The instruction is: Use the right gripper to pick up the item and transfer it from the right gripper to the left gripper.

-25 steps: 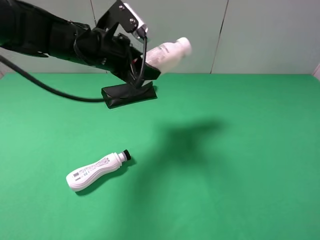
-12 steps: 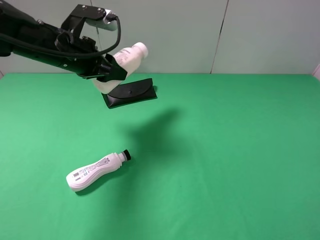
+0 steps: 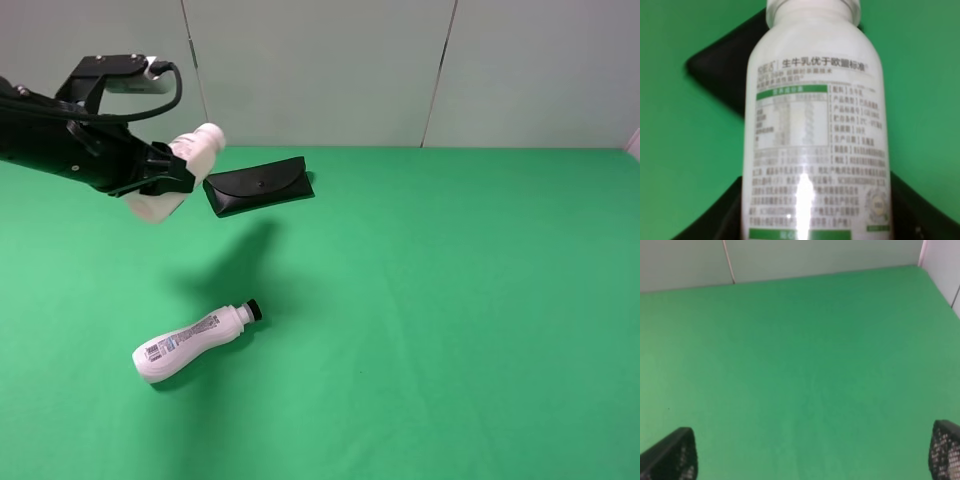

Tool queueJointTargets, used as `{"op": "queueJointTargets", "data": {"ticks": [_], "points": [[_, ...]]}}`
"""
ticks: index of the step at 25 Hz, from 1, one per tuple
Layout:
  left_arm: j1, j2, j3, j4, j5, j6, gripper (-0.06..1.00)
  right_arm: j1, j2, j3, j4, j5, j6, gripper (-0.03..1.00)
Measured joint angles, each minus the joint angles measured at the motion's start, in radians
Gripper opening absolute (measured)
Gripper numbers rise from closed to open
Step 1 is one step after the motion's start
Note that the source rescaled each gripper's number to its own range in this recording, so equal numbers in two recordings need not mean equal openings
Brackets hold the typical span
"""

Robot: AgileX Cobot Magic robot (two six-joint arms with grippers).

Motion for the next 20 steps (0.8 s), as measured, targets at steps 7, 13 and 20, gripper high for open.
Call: {"op": "queueJointTargets", "data": {"ticks": [7,13,20], "points": [[0.088,0.000,0.048,0.133,-0.051,-0.207,0.00,0.000,0.000,0.000,0.000,0.000,0.000,1.00],[0.112,0.042,0.054,0.190,-0.068,-0.252,0.00,0.000,0.000,0.000,0.000,0.000,0.000,1.00],[0.112,0.162,0.054,0.201,-0.180,-0.252,0.00,0.000,0.000,0.000,0.000,0.000,0.000,1.00]]}}
